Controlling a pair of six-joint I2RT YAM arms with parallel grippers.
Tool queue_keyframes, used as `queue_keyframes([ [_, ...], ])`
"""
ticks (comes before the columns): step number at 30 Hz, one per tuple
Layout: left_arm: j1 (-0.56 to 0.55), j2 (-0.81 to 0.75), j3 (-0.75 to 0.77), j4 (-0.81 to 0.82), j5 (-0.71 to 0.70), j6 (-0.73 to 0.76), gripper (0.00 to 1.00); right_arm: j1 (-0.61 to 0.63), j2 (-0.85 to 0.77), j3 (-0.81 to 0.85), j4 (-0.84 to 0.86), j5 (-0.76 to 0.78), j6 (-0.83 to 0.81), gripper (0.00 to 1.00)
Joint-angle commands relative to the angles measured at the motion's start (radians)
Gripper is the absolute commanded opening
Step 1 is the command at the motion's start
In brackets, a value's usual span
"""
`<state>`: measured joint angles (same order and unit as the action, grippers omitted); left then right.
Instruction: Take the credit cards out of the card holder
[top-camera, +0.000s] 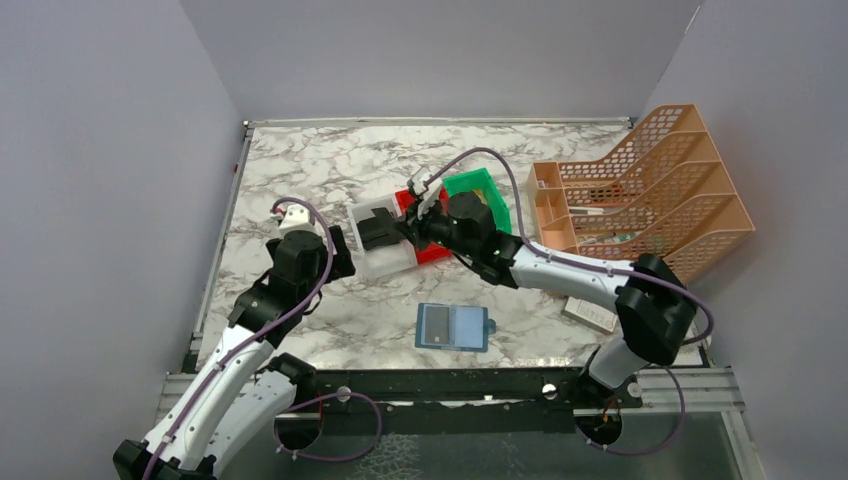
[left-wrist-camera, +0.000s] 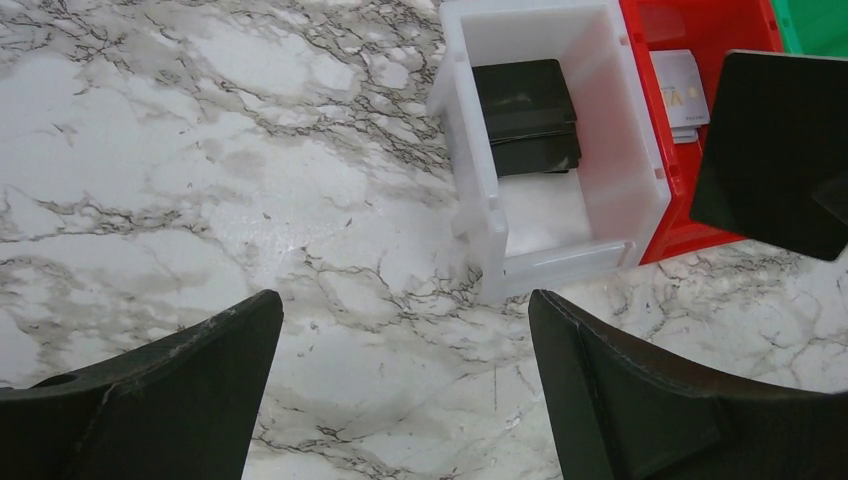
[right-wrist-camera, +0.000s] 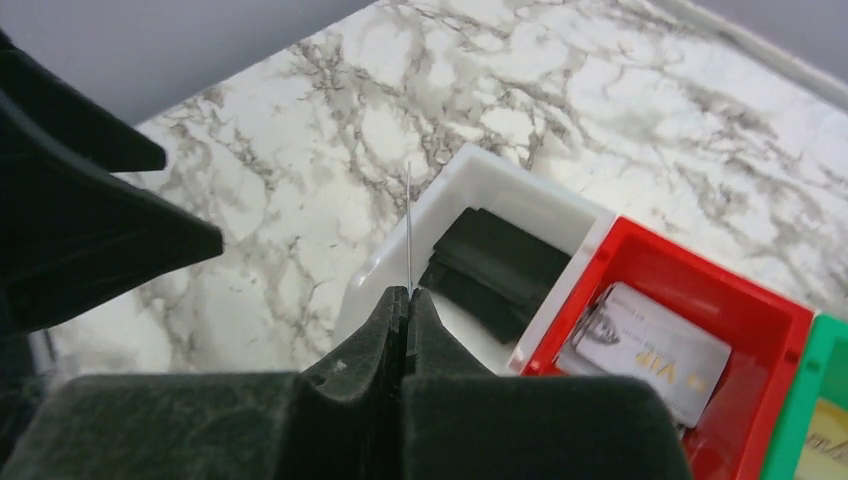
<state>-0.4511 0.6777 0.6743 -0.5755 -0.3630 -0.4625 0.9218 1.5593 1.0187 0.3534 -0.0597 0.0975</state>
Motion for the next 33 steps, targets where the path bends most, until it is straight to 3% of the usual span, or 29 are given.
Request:
queue_keyframes([
  [1, 0.011, -0.014, -0.003, -0.011, -0.044, -0.004, 0.97, 0.006, 0.125, 0.071, 0.112, -0.025, -0.274, 0.01],
  [14, 0.032, -0.077, -0.005, -0.022, -0.078, -0.018, 0.98, 0.006, 0.389, 0.185, 0.270, 0.059, -0.603, 0.02],
  [24, 0.043, -0.045, 0.002, -0.019, -0.049, -0.002, 0.97, 0.006, 0.539, 0.287, 0.195, 0.073, -0.798, 0.04],
  [33, 0.051, -0.045, -0.002, -0.015, -0.040, 0.002, 0.98, 0.009, 0.607, 0.341, 0.152, 0.127, -0.912, 0.16],
])
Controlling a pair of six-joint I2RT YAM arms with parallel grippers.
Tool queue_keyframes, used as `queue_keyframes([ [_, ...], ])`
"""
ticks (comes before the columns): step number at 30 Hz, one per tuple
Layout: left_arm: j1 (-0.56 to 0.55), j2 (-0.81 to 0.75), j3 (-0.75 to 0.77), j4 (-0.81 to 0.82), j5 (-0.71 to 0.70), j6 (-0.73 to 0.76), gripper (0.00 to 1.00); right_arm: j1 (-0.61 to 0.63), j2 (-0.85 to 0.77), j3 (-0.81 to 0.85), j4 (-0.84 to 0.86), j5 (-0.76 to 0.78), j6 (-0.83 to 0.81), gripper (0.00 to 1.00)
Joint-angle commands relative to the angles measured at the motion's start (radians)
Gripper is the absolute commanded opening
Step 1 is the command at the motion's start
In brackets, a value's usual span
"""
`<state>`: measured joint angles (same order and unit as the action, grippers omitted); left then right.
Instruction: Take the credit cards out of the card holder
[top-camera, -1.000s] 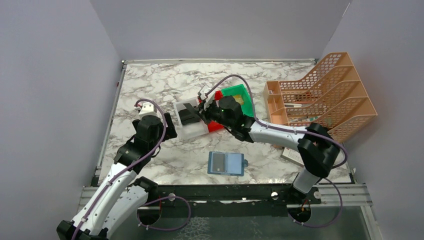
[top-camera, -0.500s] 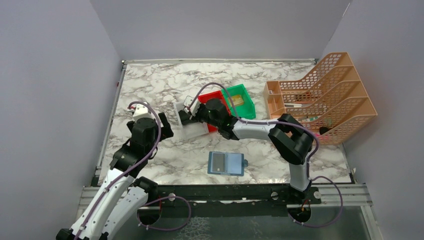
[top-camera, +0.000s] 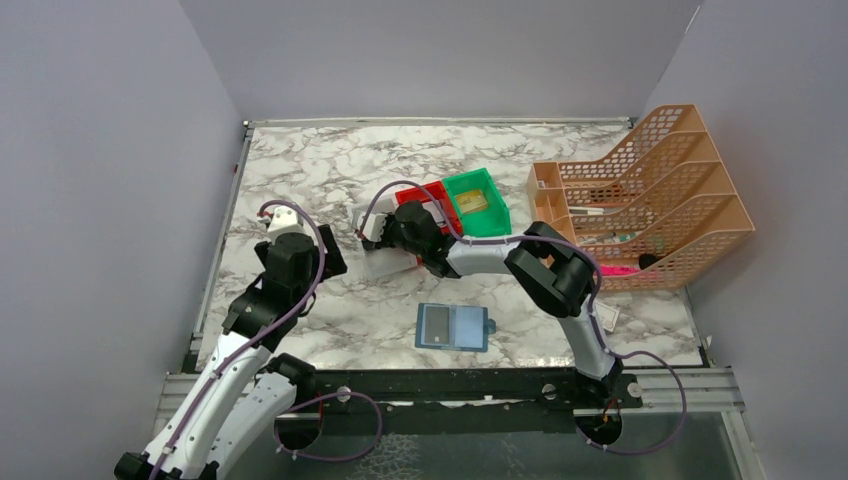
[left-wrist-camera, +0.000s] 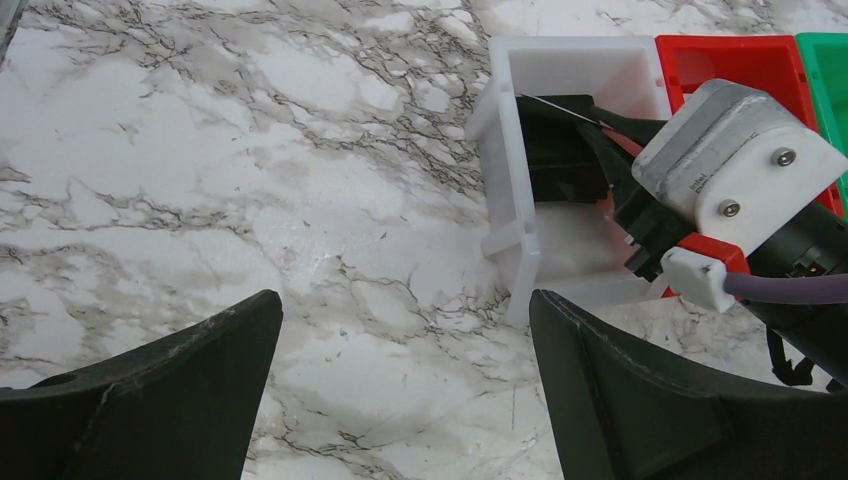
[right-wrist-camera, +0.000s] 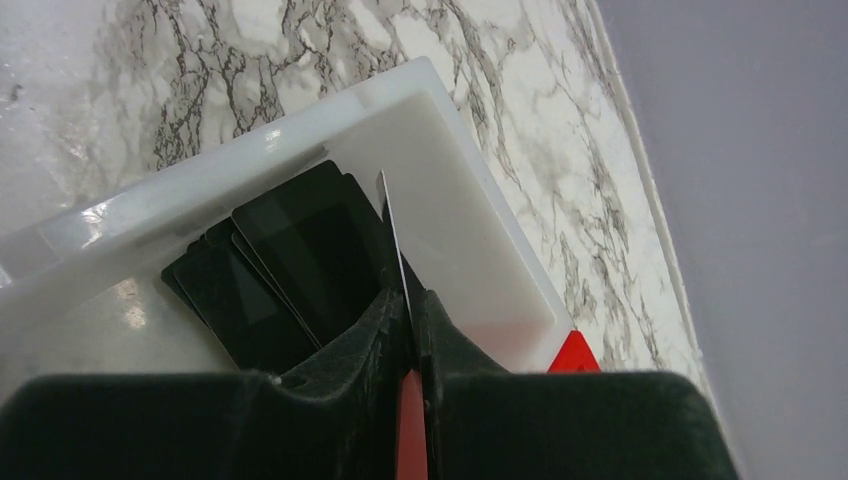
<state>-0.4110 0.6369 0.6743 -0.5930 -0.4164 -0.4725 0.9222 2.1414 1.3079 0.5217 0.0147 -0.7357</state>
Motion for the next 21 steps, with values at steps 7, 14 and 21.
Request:
queue_keyframes([
  [7, 0.016, 0.005, -0.003, 0.008, 0.028, 0.017, 0.97, 0.013, 0.016, 0.051, -0.091, 0.021, -0.074, 0.23],
  [14, 0.018, 0.009, -0.005, 0.013, 0.040, 0.021, 0.97, 0.015, 0.005, 0.032, -0.107, 0.023, -0.077, 0.24],
  [21, 0.022, 0.018, -0.007, 0.017, 0.055, 0.029, 0.97, 0.015, -0.005, 0.048, -0.099, 0.129, -0.015, 0.28],
])
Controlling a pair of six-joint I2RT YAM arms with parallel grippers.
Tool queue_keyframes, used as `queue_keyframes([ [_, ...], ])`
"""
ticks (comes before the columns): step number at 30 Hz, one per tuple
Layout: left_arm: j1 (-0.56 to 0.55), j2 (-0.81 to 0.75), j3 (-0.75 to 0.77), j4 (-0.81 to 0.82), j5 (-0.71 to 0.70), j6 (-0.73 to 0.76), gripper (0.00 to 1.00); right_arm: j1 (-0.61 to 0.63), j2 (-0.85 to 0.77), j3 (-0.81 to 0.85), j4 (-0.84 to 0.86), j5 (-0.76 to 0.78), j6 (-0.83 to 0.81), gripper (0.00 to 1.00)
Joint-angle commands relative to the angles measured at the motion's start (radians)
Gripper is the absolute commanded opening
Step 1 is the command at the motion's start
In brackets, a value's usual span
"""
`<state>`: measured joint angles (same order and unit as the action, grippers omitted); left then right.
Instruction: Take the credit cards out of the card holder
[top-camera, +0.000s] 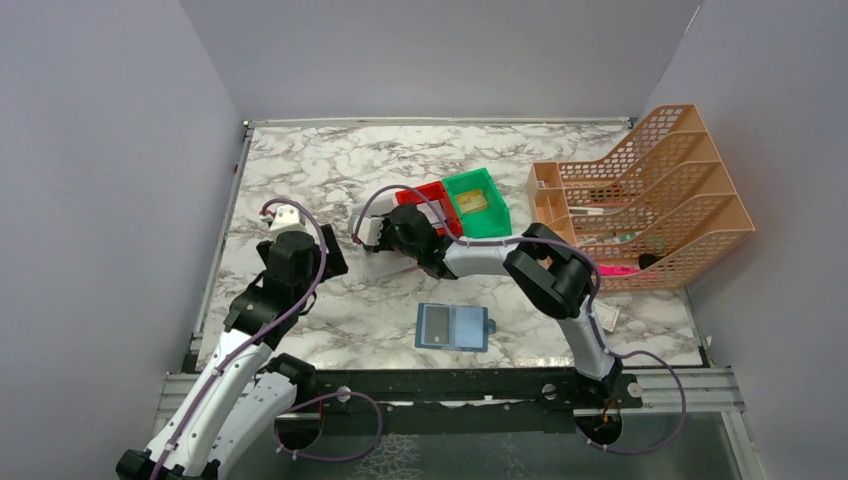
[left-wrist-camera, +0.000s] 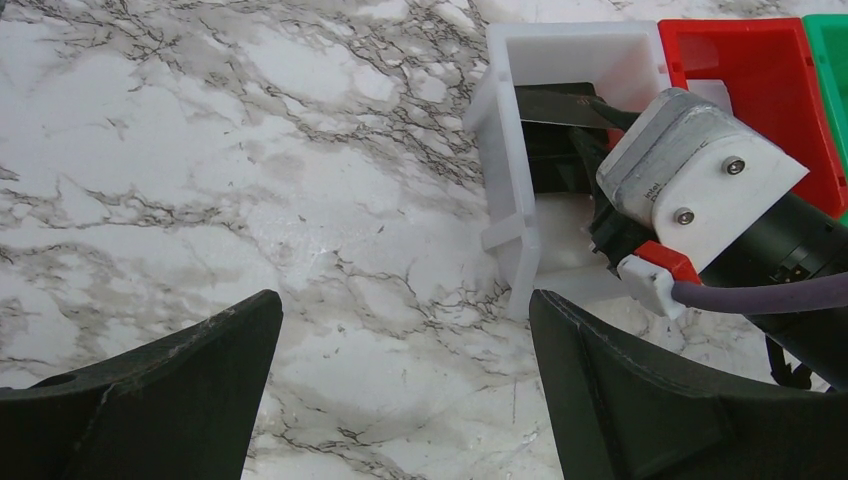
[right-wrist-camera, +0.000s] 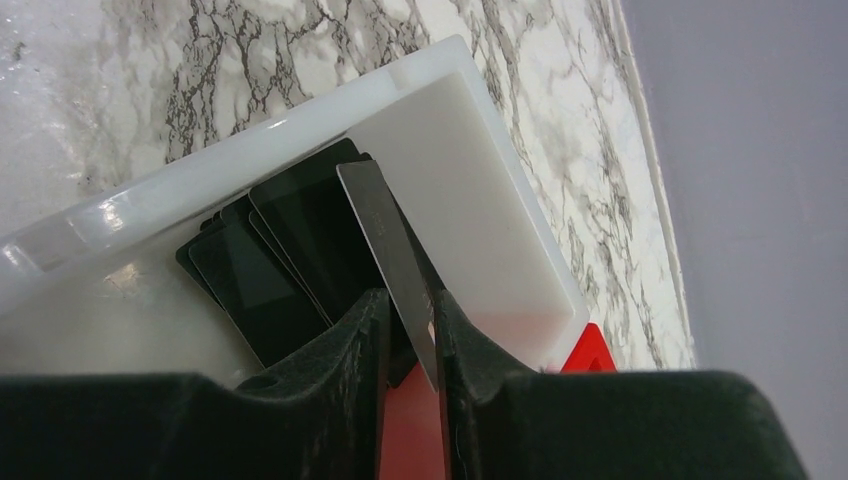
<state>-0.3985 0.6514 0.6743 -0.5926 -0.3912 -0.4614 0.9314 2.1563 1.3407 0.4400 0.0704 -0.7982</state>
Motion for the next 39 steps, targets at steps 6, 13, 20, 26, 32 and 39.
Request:
queue_keyframes([
  [6, 0.010, 0.013, -0.008, 0.020, 0.038, 0.020, 0.97, 0.006, -0.150, -0.038, -0.045, -0.082, 0.256, 0.52],
  [13, 0.011, 0.020, -0.008, 0.021, 0.046, 0.021, 0.97, 0.006, -0.368, -0.191, 0.067, -0.136, 0.526, 0.52],
  [20, 0.012, 0.012, -0.010, 0.022, 0.050, 0.022, 0.97, 0.006, -0.601, -0.331, -0.195, -0.073, 1.002, 0.53],
  [26, 0.010, 0.010, -0.014, 0.031, 0.070, 0.026, 0.97, 0.103, -0.739, -0.472, -0.399, 0.091, 1.368, 0.46],
  [32, 0.010, 0.007, -0.015, 0.033, 0.077, 0.027, 0.97, 0.299, -0.654, -0.461, -0.729, 0.448, 1.603, 0.50],
  [39, 0.011, 0.010, -0.018, 0.034, 0.075, 0.026, 0.97, 0.426, -0.540, -0.412, -0.891, 0.601, 1.793, 0.54],
])
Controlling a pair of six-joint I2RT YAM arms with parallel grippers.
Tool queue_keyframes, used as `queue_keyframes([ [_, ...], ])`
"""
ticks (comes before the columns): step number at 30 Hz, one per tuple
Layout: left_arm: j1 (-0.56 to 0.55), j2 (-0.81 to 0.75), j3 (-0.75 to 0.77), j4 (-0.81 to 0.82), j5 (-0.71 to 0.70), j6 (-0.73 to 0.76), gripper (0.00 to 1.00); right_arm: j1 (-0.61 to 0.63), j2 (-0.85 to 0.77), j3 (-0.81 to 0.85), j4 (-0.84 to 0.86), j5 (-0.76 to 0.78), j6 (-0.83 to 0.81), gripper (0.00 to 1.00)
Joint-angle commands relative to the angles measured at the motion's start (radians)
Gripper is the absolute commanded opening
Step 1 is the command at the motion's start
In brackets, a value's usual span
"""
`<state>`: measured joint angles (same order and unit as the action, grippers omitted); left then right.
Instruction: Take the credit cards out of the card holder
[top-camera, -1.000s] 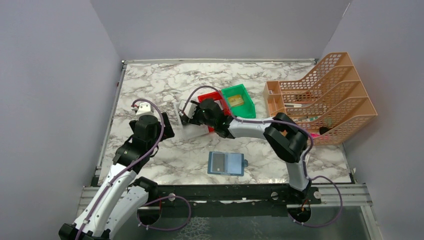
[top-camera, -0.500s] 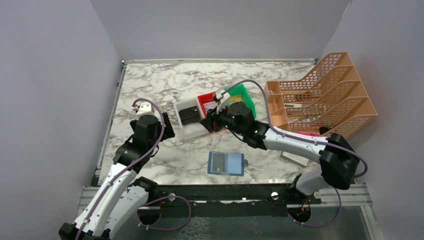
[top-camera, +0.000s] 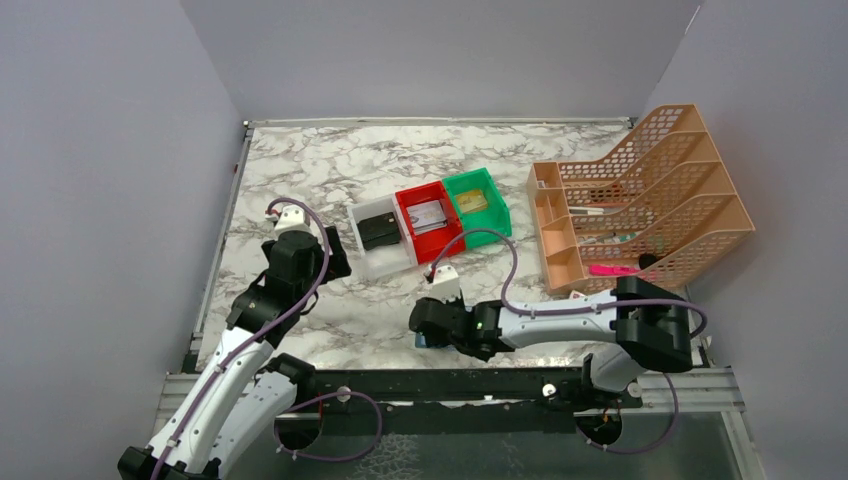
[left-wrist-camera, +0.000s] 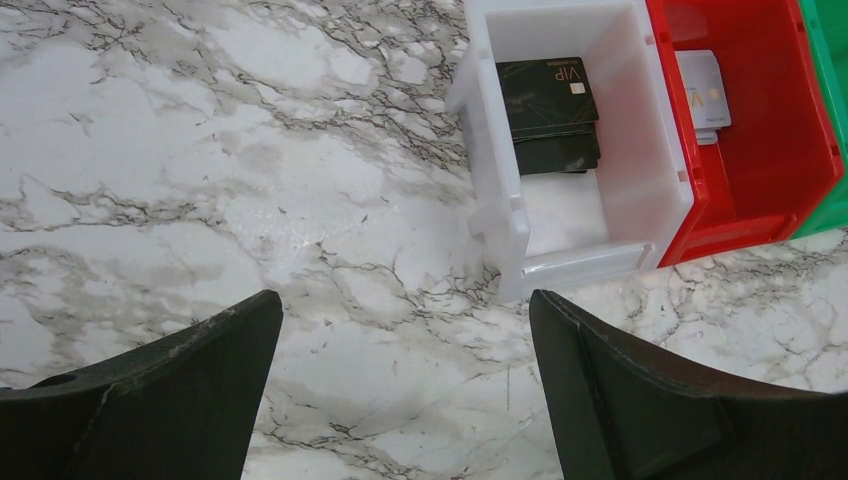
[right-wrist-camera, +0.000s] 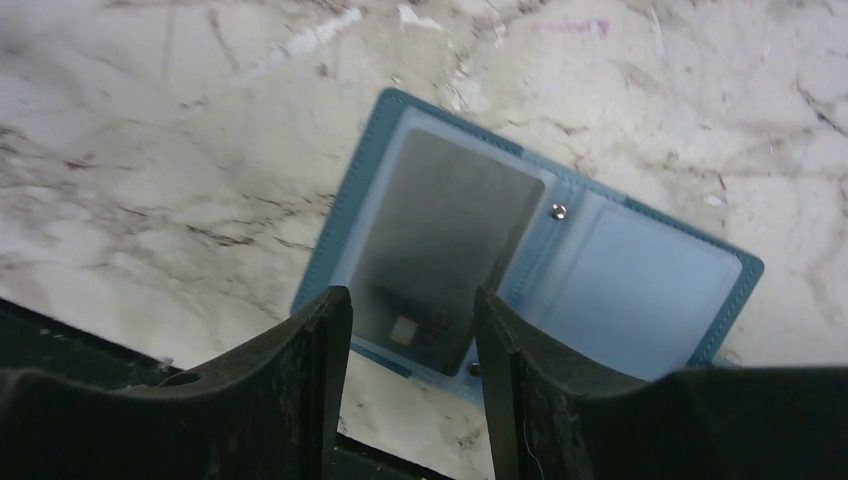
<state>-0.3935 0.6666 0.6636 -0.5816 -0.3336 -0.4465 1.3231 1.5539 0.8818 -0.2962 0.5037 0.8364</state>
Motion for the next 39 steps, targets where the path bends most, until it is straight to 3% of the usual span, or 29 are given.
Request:
queue_keyframes([
  [1, 0.006, -0.003, -0.007, 0.022, 0.019, 0.011, 0.97, 0.034, 0.080, 0.057, -0.169, 0.177, 0.167, 0.54],
  [12, 0.007, 0.002, -0.009, 0.023, 0.025, 0.012, 0.97, 0.034, 0.179, 0.010, 0.005, 0.065, 0.153, 0.55],
  [28, 0.006, 0.010, -0.013, 0.031, 0.048, 0.015, 0.97, 0.035, 0.175, -0.021, -0.020, 0.111, 0.188, 0.11],
  [32, 0.005, 0.013, -0.013, 0.032, 0.048, 0.018, 0.97, 0.035, 0.161, -0.027, -0.020, 0.121, 0.177, 0.04],
  [39, 0.006, 0.016, -0.013, 0.031, 0.050, 0.018, 0.97, 0.033, 0.066, -0.090, 0.065, 0.113, 0.140, 0.01],
])
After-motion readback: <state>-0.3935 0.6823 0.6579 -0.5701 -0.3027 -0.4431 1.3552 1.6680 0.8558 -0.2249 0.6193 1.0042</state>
